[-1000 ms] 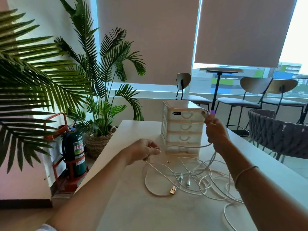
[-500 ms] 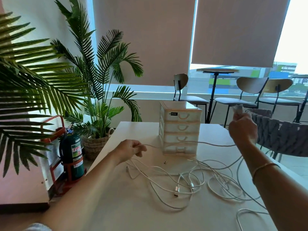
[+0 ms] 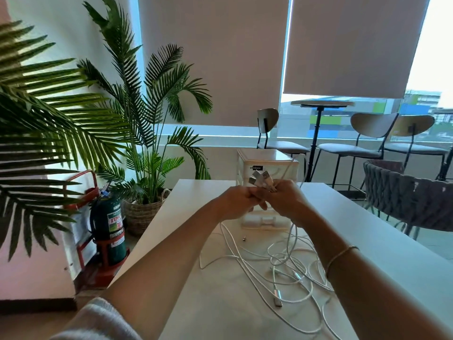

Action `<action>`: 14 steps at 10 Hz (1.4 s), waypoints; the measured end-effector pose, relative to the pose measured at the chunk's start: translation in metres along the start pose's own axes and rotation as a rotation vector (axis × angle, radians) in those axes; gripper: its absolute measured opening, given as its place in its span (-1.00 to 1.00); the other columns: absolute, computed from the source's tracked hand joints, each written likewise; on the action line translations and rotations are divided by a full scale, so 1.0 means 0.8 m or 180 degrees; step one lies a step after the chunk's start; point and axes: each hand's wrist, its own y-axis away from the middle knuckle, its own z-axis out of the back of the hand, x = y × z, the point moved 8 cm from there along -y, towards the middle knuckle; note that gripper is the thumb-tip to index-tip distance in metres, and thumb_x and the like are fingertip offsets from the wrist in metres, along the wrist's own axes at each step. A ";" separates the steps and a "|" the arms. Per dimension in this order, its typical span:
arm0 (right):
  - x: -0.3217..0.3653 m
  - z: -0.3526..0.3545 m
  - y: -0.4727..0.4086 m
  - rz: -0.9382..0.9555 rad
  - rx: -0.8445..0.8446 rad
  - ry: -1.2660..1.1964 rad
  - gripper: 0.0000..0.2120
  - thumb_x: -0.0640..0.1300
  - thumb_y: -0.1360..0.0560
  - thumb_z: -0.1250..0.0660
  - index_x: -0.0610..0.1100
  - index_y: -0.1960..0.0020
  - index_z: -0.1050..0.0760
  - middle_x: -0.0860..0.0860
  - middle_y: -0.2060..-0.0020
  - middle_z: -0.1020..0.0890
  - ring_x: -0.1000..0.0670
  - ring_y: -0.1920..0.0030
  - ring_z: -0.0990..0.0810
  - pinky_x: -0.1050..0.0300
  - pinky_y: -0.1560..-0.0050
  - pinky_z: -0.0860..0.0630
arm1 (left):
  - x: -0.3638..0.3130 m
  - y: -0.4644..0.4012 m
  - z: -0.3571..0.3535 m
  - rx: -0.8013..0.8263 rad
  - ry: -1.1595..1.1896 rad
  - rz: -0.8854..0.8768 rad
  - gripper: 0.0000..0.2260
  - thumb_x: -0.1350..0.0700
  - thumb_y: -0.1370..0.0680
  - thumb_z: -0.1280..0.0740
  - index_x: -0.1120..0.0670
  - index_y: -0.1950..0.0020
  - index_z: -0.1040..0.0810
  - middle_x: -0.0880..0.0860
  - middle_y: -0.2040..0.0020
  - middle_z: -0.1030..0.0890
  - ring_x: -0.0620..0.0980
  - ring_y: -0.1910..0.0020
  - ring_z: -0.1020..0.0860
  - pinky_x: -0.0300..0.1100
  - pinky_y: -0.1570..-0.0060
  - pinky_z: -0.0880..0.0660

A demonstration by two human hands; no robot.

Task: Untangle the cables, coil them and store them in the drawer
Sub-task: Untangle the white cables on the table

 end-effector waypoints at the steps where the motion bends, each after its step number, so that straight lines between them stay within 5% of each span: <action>1: -0.013 0.004 -0.002 -0.0198 -0.0138 0.0100 -0.74 -0.01 -0.48 -0.35 -0.10 0.35 -0.56 0.10 0.60 -0.52 0.09 0.47 -0.40 0.22 0.43 -0.26 | 0.004 0.007 0.003 0.0033 -0.0464 -0.0051 -0.73 0.01 -0.60 -0.20 0.12 0.00 -0.64 -0.09 0.38 -0.45 -0.22 0.41 -0.37 -0.32 0.33 -0.29; 2: -0.034 0.020 -0.007 -0.0432 -0.0451 0.0095 -0.75 -0.02 -0.49 -0.32 -0.20 0.05 -0.62 -0.14 0.24 -0.59 -0.04 0.25 -0.46 0.15 0.32 -0.30 | 0.022 0.014 0.012 -0.0094 -0.0381 0.0078 -0.75 0.02 -0.59 -0.22 0.13 -0.04 -0.62 -0.08 0.40 -0.41 -0.17 0.43 -0.33 -0.33 0.39 -0.25; 5: -0.119 0.093 -0.007 -0.1214 -0.1289 0.0515 -0.67 -0.02 -0.50 -0.30 -0.30 -0.05 -0.56 -0.26 0.03 -0.61 -0.18 0.06 -0.53 0.14 0.16 -0.29 | 0.094 0.029 0.087 -0.1119 0.0223 0.0518 -0.84 -0.01 -0.55 -0.28 -0.01 0.19 -0.56 -0.05 0.41 -0.43 -0.08 0.40 -0.41 -0.21 0.29 -0.42; 7: -0.142 0.125 0.006 -0.1620 -0.1702 0.0516 -0.67 -0.05 -0.51 -0.31 -0.29 -0.12 -0.53 -0.28 -0.10 -0.57 -0.23 -0.09 -0.53 0.07 0.02 -0.39 | 0.108 0.035 0.110 -0.1773 0.0685 0.0849 -0.78 -0.05 -0.49 -0.37 0.07 0.23 -0.48 -0.01 0.34 -0.47 -0.06 0.37 -0.44 -0.14 0.36 -0.54; 8: -0.138 0.149 0.017 -0.1675 -0.1925 0.0693 -0.65 -0.08 -0.52 -0.30 -0.34 -0.14 -0.52 -0.31 -0.11 -0.56 -0.26 -0.12 -0.52 0.01 -0.08 -0.43 | 0.111 0.033 0.094 -0.1136 0.0477 0.1100 -0.76 -0.06 -0.49 -0.36 0.08 0.24 -0.47 0.01 0.32 -0.43 -0.06 0.36 -0.35 -0.25 0.40 -0.35; 9: -0.145 0.162 0.024 -0.1806 -0.1854 0.0855 -0.64 -0.05 -0.51 -0.30 -0.34 -0.11 -0.52 -0.31 -0.10 -0.56 -0.26 -0.11 -0.53 -0.01 -0.07 -0.44 | 0.112 0.031 0.074 -0.0578 0.0697 0.1156 -0.75 -0.05 -0.51 -0.33 0.11 0.22 -0.50 0.00 0.35 -0.31 -0.08 0.43 -0.21 -0.28 0.48 -0.20; 11: -0.170 0.084 0.016 -0.2018 0.0148 0.0884 -0.55 -0.11 -0.58 -0.20 -0.31 -0.39 -0.27 -0.07 0.05 -0.44 0.09 0.32 -0.32 0.38 0.47 -0.32 | 0.072 0.013 0.082 -0.1291 0.1585 0.0700 -0.82 0.05 -0.53 -0.32 0.09 0.22 -0.46 -0.04 0.47 -0.29 -0.14 0.58 -0.20 -0.31 0.56 -0.19; 12: -0.142 0.063 0.028 -0.2085 0.0500 0.1174 -0.54 -0.12 -0.59 -0.16 -0.33 -0.41 -0.23 -0.09 -0.12 -0.41 0.00 0.10 -0.35 0.31 0.32 -0.26 | 0.056 0.009 0.106 -0.1934 0.1574 0.0438 -0.82 0.05 -0.55 -0.31 0.07 0.22 -0.45 -0.10 0.55 -0.35 -0.21 0.65 -0.28 -0.27 0.48 -0.28; 13: -0.132 0.060 0.024 -0.2139 0.0533 0.1016 -0.51 -0.06 -0.63 -0.05 -0.30 -0.46 -0.11 -0.16 -0.43 -0.26 0.02 -0.17 -0.30 0.28 0.16 -0.23 | 0.051 0.006 0.121 -0.2220 0.1612 0.0299 -0.89 0.11 -0.59 -0.21 0.12 0.06 -0.46 -0.03 0.43 -0.39 -0.13 0.54 -0.35 -0.25 0.46 -0.32; 14: -0.127 0.061 0.019 -0.2032 0.0625 0.1061 -0.54 0.07 -0.59 -0.13 -0.36 -0.11 -0.39 -0.16 0.25 -0.56 -0.06 0.27 -0.49 0.23 0.35 -0.22 | 0.061 0.011 0.137 -0.2733 0.1619 0.0368 -0.88 0.11 -0.60 -0.17 0.14 0.00 -0.44 0.01 0.38 -0.42 -0.03 0.44 -0.40 -0.18 0.38 -0.41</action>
